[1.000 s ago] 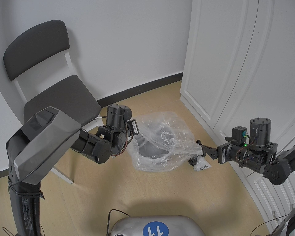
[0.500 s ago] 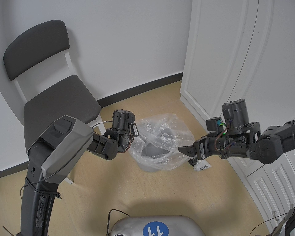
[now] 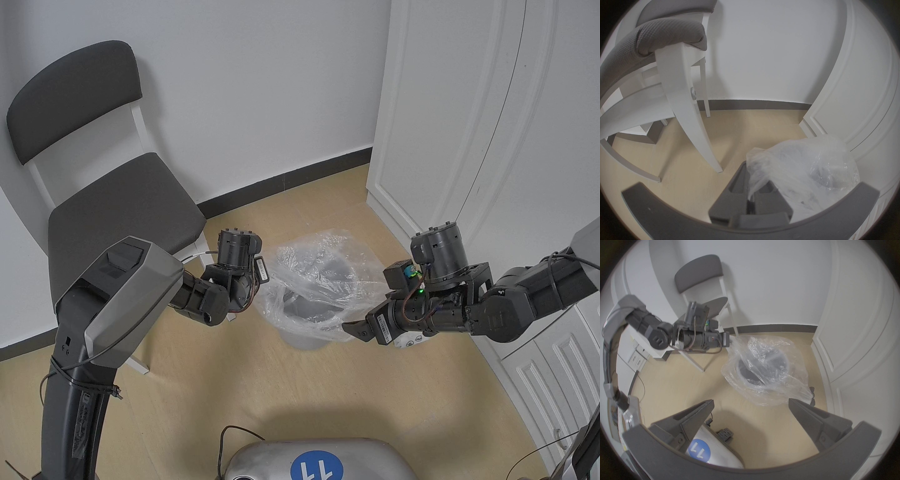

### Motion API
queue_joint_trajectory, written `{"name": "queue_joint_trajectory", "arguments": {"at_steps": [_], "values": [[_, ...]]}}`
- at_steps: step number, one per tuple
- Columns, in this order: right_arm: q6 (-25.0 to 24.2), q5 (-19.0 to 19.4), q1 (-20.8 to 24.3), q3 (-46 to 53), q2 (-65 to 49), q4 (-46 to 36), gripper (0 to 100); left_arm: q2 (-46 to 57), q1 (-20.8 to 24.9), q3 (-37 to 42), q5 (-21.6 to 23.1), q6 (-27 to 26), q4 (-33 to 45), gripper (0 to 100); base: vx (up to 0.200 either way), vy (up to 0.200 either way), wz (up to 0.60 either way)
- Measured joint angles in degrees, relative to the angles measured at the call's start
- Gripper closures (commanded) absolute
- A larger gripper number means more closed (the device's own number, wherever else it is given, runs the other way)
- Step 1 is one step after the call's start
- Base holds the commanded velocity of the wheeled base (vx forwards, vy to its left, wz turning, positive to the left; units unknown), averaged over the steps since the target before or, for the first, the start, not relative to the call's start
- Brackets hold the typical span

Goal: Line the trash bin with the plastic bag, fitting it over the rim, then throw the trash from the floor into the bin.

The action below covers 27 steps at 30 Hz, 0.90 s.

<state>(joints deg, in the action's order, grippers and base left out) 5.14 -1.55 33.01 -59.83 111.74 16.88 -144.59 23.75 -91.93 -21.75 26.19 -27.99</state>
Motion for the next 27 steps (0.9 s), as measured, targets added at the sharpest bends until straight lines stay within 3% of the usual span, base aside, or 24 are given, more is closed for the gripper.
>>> {"name": "queue_joint_trajectory", "arguments": {"at_steps": [7, 8, 16, 27], "values": [[6.64, -1.21, 0.04, -1.57, 4.46, 1.34, 0, 2.45, -0.13, 2.77, -0.06, -0.4, -0.22, 100, 0.0, 0.0, 0.0], [7.41, -1.87, 0.04, -1.77, 5.1, 1.78, 0, 2.61, -0.11, 2.95, -0.06, -0.43, -0.26, 0, 0.0, 0.0, 0.0], [17.13, -4.33, -0.2, -3.45, 9.79, 5.69, 0, 2.83, -0.07, 3.78, -0.04, -1.56, -0.11, 0, 0.0, 0.0, 0.0], [23.86, -8.44, 0.02, -8.96, 15.63, 6.13, 0, 6.11, -0.68, 10.12, 0.98, -6.79, -0.5, 0, 0.0, 0.0, 0.0]]}}
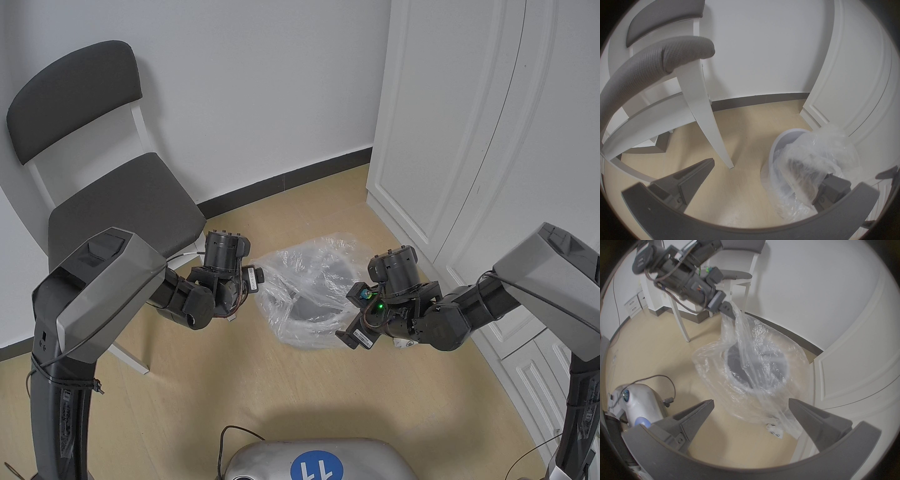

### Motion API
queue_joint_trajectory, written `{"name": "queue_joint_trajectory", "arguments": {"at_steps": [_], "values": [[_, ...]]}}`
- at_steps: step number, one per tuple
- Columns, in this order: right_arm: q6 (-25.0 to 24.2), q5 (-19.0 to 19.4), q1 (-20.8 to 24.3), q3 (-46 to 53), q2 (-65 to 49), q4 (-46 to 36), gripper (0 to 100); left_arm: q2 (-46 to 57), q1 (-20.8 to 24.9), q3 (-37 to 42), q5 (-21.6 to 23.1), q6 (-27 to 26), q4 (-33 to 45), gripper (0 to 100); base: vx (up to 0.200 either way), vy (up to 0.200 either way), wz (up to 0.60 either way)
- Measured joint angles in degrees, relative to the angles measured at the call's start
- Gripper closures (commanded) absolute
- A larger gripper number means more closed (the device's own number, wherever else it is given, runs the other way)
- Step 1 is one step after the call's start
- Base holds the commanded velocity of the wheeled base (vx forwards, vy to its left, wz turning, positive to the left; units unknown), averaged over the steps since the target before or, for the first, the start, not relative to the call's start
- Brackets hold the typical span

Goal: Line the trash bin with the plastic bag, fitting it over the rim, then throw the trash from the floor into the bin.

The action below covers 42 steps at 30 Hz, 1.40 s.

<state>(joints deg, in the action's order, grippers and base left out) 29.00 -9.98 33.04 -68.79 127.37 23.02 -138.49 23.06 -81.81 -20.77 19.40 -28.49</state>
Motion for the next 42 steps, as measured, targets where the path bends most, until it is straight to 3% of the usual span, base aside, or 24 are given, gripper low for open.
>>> {"name": "queue_joint_trajectory", "arguments": {"at_steps": [11, 22, 23, 42], "values": [[3.75, -4.79, 0.41, -9.46, 7.95, -0.15, 0, 3.15, 0.09, 3.06, 0.83, -0.95, -0.16, 0, 0.0, 0.0, 0.0], [4.19, -9.3, 0.59, -20.18, 16.15, -0.2, 0, 3.58, 0.3, 3.15, 0.77, -1.06, -1.04, 0, 0.0, 0.0, 0.0], [4.17, -9.56, 0.59, -21.07, 16.85, -0.22, 100, 3.56, 0.28, 3.15, 0.72, -1.15, -1.4, 0, 0.0, 0.0, 0.0], [2.33, -9.72, 1.66, -26.88, 21.0, -0.06, 100, 3.54, 0.11, 3.23, 0.52, -1.5, -3.18, 0, 0.0, 0.0, 0.0]]}}
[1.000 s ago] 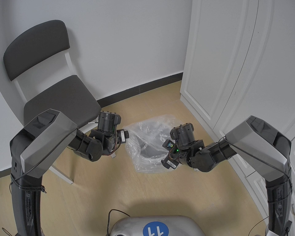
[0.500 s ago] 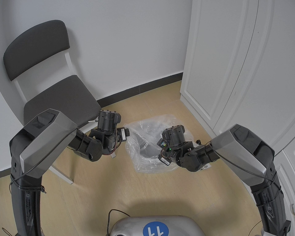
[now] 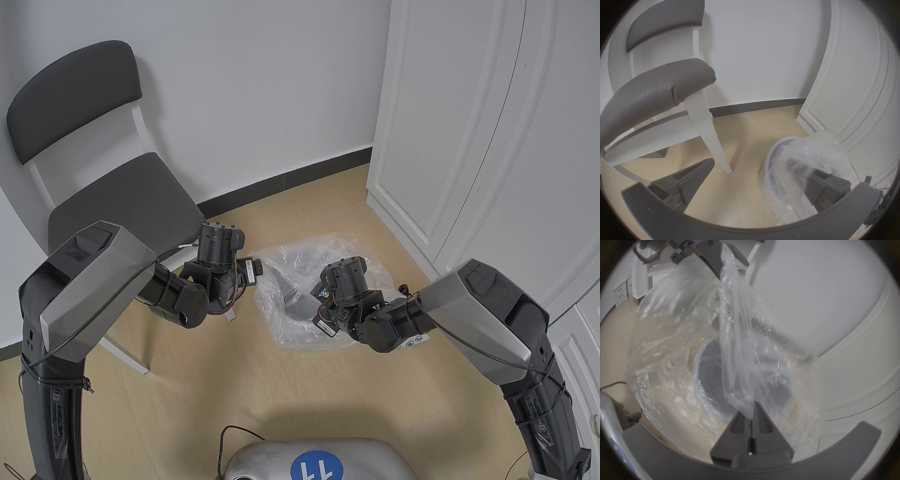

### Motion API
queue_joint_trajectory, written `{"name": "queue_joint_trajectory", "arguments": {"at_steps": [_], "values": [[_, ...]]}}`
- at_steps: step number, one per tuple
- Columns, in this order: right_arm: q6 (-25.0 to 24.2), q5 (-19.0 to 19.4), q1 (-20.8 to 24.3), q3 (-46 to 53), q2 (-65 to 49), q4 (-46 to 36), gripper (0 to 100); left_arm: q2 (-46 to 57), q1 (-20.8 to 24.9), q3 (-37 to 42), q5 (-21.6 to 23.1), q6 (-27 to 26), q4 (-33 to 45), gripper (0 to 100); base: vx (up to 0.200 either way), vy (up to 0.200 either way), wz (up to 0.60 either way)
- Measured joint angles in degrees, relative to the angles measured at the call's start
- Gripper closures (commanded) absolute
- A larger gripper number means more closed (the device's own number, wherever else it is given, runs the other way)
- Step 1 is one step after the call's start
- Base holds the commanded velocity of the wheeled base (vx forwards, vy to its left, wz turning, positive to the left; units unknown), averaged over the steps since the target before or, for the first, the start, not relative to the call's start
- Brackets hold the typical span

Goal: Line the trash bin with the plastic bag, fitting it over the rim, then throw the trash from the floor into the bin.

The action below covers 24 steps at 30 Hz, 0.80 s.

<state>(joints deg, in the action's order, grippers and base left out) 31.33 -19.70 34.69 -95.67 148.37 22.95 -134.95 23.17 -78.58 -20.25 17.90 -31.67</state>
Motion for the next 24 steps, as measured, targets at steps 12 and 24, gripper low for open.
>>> {"name": "queue_joint_trajectory", "arguments": {"at_steps": [12, 24], "values": [[-4.73, 1.54, 7.06, 5.02, -5.35, -0.66, 100, 1.11, -0.79, 0.28, -0.05, 0.11, -0.71, 0, 0.0, 0.0, 0.0], [-10.81, 8.07, 5.73, 1.6, -5.99, -0.99, 100, 4.05, -1.1, 1.54, -0.05, 0.17, -1.48, 0, 0.0, 0.0, 0.0]]}}
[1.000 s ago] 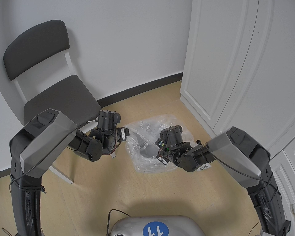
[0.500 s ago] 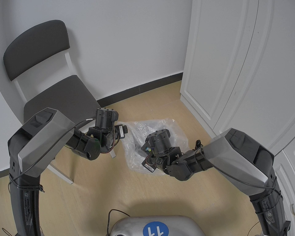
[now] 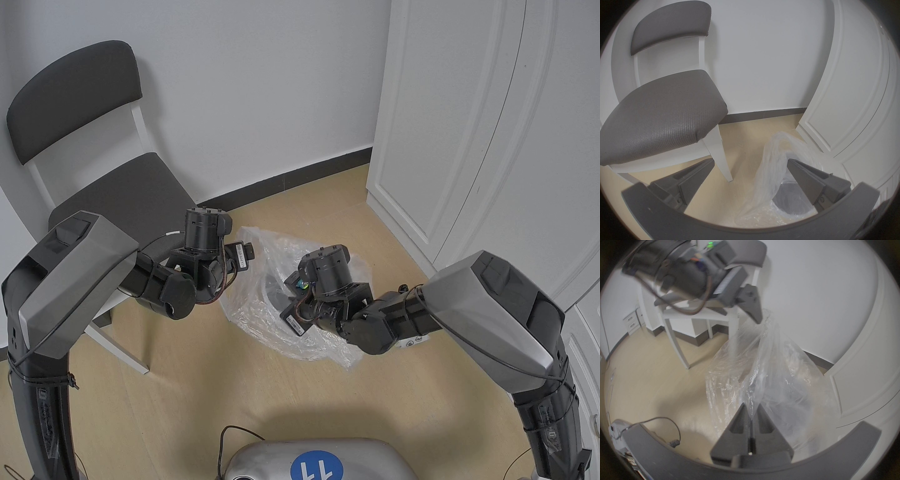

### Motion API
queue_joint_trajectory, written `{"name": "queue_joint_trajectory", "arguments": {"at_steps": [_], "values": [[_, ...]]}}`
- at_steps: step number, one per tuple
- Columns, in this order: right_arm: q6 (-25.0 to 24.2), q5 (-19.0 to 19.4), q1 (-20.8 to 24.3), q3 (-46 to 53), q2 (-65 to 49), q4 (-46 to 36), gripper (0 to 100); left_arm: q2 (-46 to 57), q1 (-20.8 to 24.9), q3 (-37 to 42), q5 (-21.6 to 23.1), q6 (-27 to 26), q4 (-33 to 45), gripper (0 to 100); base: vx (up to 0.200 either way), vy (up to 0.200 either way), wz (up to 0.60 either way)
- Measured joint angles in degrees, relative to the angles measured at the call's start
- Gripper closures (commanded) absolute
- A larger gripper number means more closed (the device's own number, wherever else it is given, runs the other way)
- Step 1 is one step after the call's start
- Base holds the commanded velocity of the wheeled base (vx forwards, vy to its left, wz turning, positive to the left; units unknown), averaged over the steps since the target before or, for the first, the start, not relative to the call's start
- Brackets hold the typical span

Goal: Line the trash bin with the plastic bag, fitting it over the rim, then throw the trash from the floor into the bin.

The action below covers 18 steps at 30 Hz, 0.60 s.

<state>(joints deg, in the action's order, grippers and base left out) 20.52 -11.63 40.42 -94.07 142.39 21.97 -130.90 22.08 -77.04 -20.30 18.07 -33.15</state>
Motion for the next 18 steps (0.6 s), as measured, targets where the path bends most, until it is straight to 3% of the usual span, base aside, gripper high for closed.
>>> {"name": "queue_joint_trajectory", "arguments": {"at_steps": [12, 18], "values": [[-6.64, 4.39, -3.35, -16.92, 7.62, -1.8, 100, 0.55, 0.16, 0.21, 0.02, -0.01, -0.43, 0, 0.0, 0.0, 0.0], [-10.23, 7.23, -5.95, -20.07, 11.12, -2.57, 100, 0.55, 0.33, 0.26, 0.0, -0.06, -0.43, 0, 0.0, 0.0, 0.0]]}}
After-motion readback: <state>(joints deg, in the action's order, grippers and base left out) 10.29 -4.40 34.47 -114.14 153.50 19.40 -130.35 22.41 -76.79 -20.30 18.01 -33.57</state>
